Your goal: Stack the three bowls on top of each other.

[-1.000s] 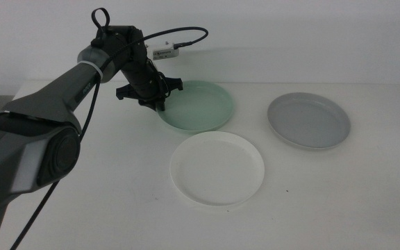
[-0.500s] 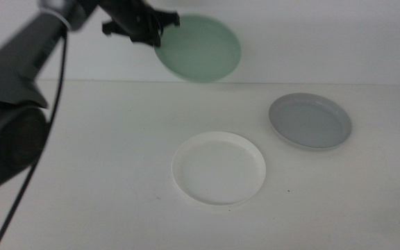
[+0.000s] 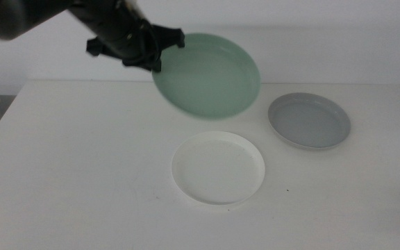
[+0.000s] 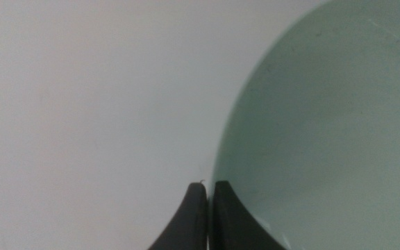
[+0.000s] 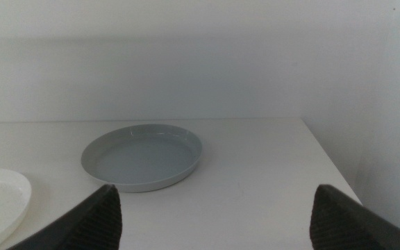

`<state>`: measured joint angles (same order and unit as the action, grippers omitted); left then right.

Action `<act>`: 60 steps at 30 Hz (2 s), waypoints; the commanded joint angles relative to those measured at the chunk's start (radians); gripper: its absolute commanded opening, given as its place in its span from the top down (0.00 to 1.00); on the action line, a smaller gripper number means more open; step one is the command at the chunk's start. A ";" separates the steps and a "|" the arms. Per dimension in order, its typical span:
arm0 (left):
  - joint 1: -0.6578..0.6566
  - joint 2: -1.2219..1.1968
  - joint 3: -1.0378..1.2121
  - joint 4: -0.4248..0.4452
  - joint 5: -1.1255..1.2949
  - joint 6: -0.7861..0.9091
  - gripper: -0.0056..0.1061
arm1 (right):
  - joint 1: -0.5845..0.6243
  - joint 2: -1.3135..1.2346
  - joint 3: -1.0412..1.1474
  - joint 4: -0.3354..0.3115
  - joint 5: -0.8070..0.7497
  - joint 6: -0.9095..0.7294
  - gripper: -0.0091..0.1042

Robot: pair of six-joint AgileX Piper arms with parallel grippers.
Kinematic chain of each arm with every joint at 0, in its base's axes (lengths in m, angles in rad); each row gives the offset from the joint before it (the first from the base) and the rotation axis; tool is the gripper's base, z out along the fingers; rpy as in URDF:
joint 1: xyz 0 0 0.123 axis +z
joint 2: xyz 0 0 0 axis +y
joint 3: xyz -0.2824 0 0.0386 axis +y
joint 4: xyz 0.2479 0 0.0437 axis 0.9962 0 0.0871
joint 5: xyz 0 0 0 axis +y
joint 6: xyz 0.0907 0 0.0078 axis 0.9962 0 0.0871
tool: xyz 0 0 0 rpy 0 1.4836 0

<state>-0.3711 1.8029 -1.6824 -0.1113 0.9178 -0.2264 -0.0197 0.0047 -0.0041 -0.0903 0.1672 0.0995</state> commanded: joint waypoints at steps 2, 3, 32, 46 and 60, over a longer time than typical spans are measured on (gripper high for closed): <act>-0.011 -0.059 0.109 -0.062 -0.035 -0.005 0.97 | -0.002 -0.005 0.004 -0.009 -0.008 -0.002 0.11; -0.011 -0.060 0.129 -0.075 -0.035 -0.001 0.97 | -0.002 -0.005 0.004 -0.009 -0.008 -0.002 0.11; -0.038 0.115 0.304 -0.210 -0.253 0.072 0.96 | -0.002 -0.005 0.004 -0.009 -0.008 -0.002 0.11; -0.038 0.167 0.304 -0.245 -0.237 0.122 0.96 | -0.002 -0.005 0.004 -0.009 -0.008 -0.002 0.11; -0.034 0.114 0.302 -0.245 -0.187 0.233 0.43 | -0.002 -0.005 0.004 -0.009 -0.008 -0.002 0.11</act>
<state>-0.4061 1.9514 -1.3832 -0.3481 0.7179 -0.0208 -0.0197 0.0047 -0.0041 -0.0903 0.1672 0.0995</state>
